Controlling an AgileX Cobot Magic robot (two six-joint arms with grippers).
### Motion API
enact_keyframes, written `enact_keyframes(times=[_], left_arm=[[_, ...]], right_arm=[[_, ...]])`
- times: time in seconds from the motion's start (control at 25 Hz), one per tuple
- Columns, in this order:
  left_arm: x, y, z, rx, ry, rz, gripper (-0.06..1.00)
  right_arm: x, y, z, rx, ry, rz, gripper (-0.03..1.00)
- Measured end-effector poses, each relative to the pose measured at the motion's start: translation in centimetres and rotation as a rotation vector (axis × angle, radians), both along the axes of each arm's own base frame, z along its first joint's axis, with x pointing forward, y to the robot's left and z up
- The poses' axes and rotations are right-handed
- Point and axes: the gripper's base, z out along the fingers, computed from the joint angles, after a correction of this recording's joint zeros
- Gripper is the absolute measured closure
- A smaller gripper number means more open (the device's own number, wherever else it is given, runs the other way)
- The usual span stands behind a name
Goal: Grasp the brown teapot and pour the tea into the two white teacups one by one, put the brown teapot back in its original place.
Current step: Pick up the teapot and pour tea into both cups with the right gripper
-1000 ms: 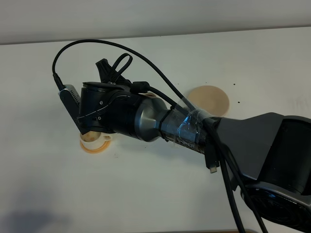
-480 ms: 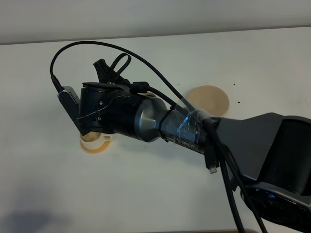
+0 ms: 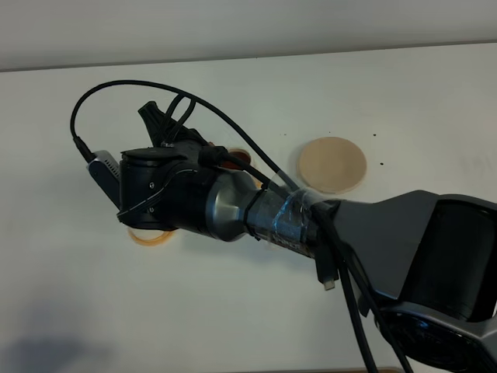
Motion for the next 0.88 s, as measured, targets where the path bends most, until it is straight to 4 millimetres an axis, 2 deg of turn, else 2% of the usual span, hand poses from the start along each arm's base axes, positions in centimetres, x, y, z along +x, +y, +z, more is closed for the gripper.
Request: enact_keyframes(times=[0.88], left_arm=[[0.0,0.0,0.0,0.0,0.0,0.0,0.69]], right_arm=[[-0.14,0.4,0.6,-0.107,-0.107,0.115,0.88]])
